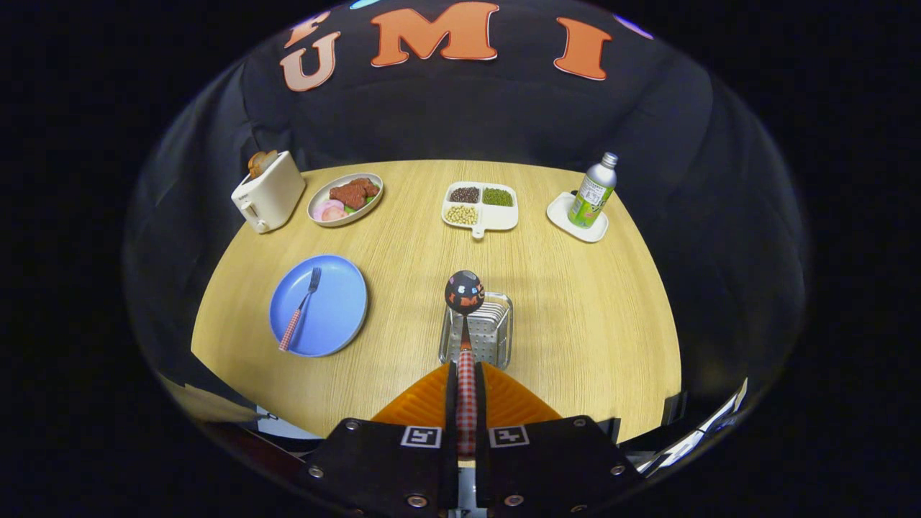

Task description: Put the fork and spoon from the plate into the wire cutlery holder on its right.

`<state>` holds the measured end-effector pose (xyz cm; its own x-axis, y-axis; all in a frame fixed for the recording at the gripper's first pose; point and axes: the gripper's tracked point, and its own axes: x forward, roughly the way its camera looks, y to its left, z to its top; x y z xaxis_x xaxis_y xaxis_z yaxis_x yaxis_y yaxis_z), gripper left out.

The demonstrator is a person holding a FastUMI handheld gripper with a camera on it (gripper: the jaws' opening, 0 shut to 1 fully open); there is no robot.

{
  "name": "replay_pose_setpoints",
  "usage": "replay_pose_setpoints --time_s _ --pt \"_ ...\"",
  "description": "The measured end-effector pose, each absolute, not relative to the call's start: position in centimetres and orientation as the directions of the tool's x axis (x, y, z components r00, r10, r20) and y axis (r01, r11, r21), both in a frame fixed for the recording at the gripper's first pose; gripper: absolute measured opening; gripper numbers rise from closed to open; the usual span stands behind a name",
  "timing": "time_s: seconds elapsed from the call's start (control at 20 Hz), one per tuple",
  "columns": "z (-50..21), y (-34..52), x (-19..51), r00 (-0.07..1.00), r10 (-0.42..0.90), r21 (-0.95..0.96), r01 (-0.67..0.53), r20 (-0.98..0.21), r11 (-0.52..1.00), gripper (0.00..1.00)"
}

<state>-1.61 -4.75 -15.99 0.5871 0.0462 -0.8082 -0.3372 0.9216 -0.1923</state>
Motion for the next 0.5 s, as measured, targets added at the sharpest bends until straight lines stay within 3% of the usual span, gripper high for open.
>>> replay_pose_setpoints --time_s 0.5 --pt "-18.6 -5.7 -0.5 0.367 -0.015 -0.195 -0.459 -0.93 0.867 0.1"
